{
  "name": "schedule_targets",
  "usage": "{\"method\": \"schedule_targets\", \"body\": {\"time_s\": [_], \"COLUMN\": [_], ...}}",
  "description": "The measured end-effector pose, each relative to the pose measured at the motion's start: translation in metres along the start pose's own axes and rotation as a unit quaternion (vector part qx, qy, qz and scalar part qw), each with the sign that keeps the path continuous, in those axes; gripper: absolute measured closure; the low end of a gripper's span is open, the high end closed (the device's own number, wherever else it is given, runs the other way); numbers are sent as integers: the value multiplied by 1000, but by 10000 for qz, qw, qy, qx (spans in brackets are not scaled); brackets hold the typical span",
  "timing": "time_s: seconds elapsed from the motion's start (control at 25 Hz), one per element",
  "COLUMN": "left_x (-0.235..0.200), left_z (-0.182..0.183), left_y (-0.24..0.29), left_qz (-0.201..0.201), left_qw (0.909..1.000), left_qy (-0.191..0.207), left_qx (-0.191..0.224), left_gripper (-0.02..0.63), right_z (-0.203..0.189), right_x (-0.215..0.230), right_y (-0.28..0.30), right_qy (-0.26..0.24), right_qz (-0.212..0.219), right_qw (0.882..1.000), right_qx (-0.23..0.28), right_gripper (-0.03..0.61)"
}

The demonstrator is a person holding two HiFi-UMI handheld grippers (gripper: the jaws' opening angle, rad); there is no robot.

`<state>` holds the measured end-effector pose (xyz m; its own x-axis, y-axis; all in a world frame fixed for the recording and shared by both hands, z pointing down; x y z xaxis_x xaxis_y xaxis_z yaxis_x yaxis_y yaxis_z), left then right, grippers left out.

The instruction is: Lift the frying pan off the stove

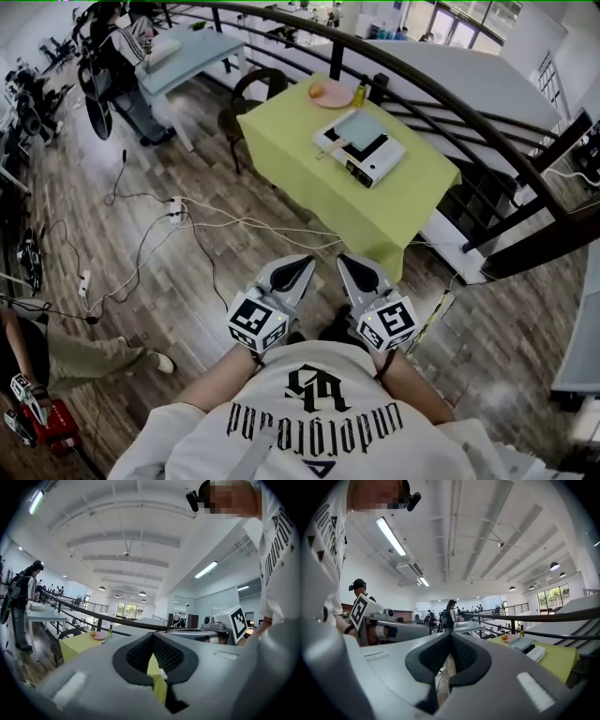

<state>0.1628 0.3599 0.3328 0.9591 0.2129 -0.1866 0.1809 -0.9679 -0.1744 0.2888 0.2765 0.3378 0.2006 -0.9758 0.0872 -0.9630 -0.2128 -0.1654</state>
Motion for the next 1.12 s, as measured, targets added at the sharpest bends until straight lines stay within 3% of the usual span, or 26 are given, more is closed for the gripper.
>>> {"method": "schedule_targets", "body": {"time_s": [0.36, 0.88, 1.12], "left_x": [-14, -39, -51], "left_z": [-12, -39, -55], "left_y": [49, 162, 198], "left_qz": [156, 683, 766], "left_qw": [9999, 9975, 9965], "left_qy": [-21, -104, -137], "left_qx": [-61, -155, -312], "left_gripper": [607, 607, 607], "right_z": [-7, -13, -21], "right_x": [57, 187, 223], "right_y": [15, 49, 55], "right_qy": [148, 433, 627], "right_qz": [158, 792, 794], "right_qw": [9997, 9954, 9942], "right_qx": [-133, -330, -374], "right_gripper": [577, 577, 577]}}
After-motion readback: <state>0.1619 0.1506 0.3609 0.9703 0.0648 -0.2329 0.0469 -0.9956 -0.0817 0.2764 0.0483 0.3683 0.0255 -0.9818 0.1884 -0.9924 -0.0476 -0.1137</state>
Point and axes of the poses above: the fingertips, and each gripper's own axes: y forward along the fingers, x to its right, z out of its top, the point moved 7 cm from there along -y, backward along the fingers, and after that the axes turned 13 degrees about x, right-handed, at the moved point
